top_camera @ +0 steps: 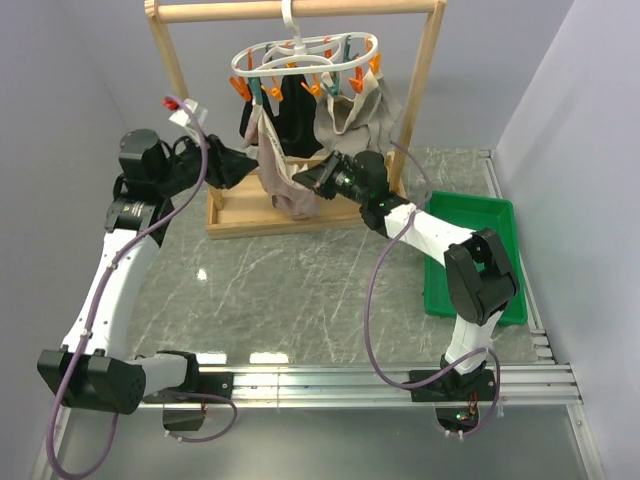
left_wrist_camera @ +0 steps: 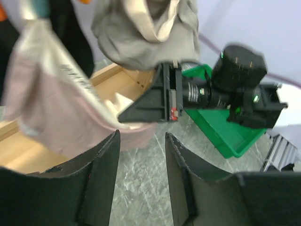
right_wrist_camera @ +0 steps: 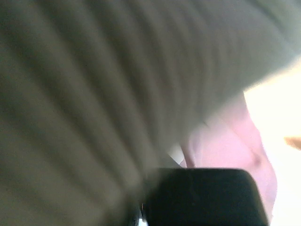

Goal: Clip the underwear to the hanger

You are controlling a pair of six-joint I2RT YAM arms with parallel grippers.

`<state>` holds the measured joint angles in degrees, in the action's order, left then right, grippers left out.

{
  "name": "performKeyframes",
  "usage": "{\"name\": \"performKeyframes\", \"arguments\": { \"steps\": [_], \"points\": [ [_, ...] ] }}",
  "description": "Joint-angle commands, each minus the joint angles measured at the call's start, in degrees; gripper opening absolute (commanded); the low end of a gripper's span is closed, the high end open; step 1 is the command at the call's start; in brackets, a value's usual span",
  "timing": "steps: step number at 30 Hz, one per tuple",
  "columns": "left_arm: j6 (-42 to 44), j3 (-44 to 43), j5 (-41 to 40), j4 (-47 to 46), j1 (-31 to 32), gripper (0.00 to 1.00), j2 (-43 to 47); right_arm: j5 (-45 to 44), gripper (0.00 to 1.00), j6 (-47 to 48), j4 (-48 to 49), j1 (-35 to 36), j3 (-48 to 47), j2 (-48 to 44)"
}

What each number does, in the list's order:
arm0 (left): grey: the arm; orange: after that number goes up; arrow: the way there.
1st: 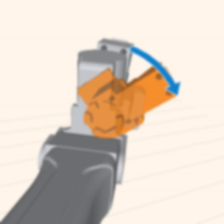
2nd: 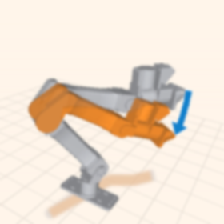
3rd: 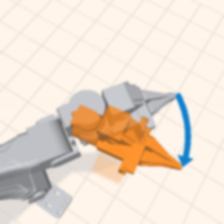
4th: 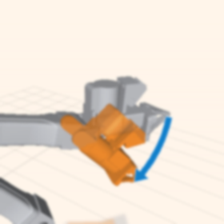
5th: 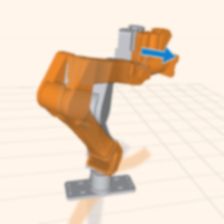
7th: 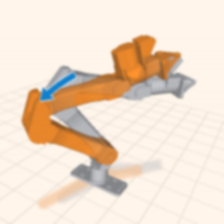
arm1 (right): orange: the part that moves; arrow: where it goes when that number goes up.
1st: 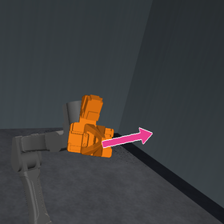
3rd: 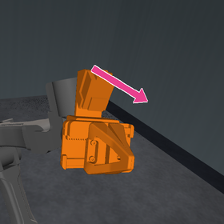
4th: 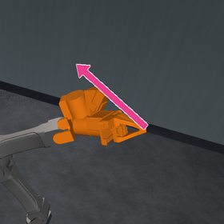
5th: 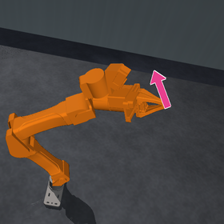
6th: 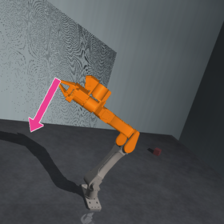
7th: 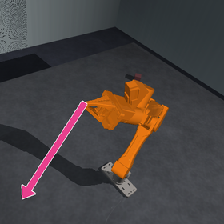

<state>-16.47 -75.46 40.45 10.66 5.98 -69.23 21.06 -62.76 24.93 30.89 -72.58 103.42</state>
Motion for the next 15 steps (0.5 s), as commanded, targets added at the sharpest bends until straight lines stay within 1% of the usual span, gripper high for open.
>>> {"name": "performKeyframes", "arguments": {
  "steps": [1,2,3,4,6,8,10,11,13,15],
  "points": [
    [2.9,-3.1,-1.1,-0.8,2.2,0.47,-1.4,-2.3,0.00,20.1,-7.3,0.7,-9.1,-1.0],
    [2.2,-2.0,-1.2,-1.5,2.3,0.47,-1.5,-2.5,0.00,23.4,-12.2,0.7,-10.8,-0.5],
    [1.0,-1.4,-1.4,-2.2,2.4,0.47,-1.4,-2.4,0.00,26.1,-14.4,0.6,-12.3,-0.3],
    [0.6,-0.9,-1.3,-3.2,2.4,0.47,-1.4,-2.2,0.00,30.9,-15.9,0.7,-14.4,-0.3],
    [-0.5,0.0,-1.0,-4.1,2.6,0.47,-1.5,-2.3,0.00,34.5,-17.4,0.7,-14.9,-1.3],
    [-0.8,0.3,-1.3,-6.0,3.2,0.47,-1.4,-3.6,0.00,40.9,-17.6,2.1,-14.6,-3.2],
    [-0.9,-0.2,-2.4,-6.6,3.9,0.46,-2.0,-6.0,0.00,46.2,-15.8,3.5,-11.3,-6.2],
    [-0.8,-1.1,-3.0,-6.5,4.3,0.45,-2.2,-6.9,0.00,47.1,-12.4,4.5,-9.5,-7.2],
    [0.3,-2.1,-4.3,-5.3,5.4,0.42,-2.7,-8.2,0.00,49.0,-9.4,5.3,-5.5,-9.1],
    [1.9,-2.8,-8.2,-3.3,7.5,0.41,-3.5,-11.3,0.00,50.2,-4.8,6.7,-3.0,-10.0]
  ]
}}
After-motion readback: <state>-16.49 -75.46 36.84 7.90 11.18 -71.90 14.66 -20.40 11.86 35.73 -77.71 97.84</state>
